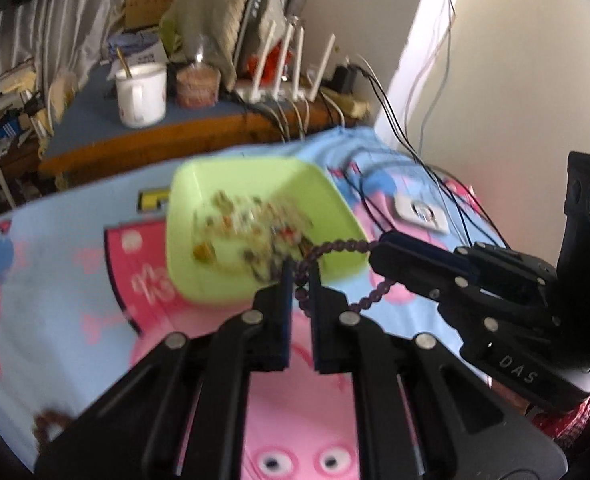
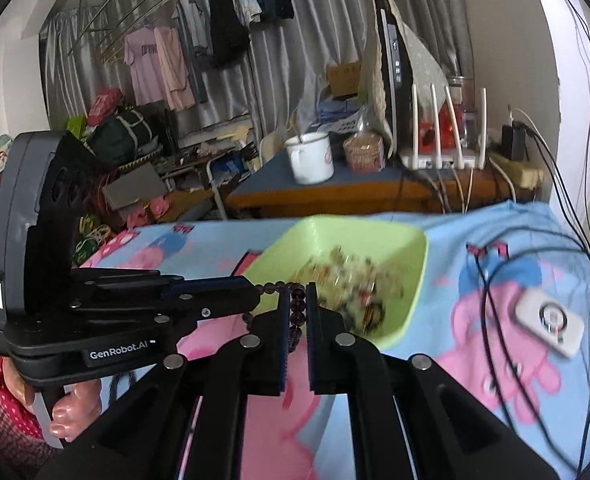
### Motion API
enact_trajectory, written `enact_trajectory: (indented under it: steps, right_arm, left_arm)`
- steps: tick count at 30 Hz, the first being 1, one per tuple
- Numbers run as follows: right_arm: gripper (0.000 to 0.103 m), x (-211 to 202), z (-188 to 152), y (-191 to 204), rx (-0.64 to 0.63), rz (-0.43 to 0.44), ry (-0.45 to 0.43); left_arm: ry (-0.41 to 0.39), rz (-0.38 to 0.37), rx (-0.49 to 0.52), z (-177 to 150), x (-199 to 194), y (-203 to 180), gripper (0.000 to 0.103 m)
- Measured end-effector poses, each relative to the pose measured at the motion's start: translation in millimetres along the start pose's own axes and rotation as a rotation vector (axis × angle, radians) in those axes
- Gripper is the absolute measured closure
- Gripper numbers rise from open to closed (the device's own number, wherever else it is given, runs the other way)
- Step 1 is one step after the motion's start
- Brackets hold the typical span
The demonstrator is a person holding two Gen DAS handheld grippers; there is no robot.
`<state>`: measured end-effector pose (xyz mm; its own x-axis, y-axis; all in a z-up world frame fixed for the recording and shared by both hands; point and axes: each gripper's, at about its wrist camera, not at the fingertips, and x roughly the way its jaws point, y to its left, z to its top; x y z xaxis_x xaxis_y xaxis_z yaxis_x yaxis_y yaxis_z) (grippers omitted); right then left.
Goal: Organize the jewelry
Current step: 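Carry the purple bracelet into the green basket and open the right tool, then move the right tool down to the black bead bracelet on the sheet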
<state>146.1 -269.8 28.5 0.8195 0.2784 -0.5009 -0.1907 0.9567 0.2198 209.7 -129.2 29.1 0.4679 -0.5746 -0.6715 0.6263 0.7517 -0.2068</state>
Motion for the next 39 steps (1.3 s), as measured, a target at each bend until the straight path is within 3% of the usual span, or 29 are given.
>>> enact_trajectory:
  steps: [7, 9, 11, 13, 16, 31, 39]
  right_arm:
    - [0.103, 45, 24, -24, 0.066, 0.009, -0.001]
    - [0.103, 71, 26, -36, 0.086, -0.030, 0.044]
    - [0.103, 82, 22, -45, 0.141, -0.085, 0.083]
    - [0.103, 68, 15, -46, 0.173, -0.042, 0.029]
    - [0.103, 52, 6, -37, 0.141, -0.083, 0.004]
    - [0.103, -23, -76, 16, 0.213, -0.090, 0.018]
    - [0.103, -46, -93, 37, 0.226, -0.094, -0.002]
  left_arm:
    - [-0.030, 0.067, -0.028, 39, 28, 24, 0.096]
    - [-0.023, 0.116, -0.037, 48, 45, 36, 0.084]
    - [0.017, 0.136, -0.099, 49, 53, 49, 0.085]
    - [-0.017, 0.083, -0.130, 44, 43, 55, 0.085]
    - [-0.049, 0.156, -0.107, 32, 29, 51, 0.084]
    - [-0.087, 0.291, -0.052, -57, -33, 0, 0.084]
    - [-0.104, 0.352, -0.012, -93, -58, -19, 0.084]
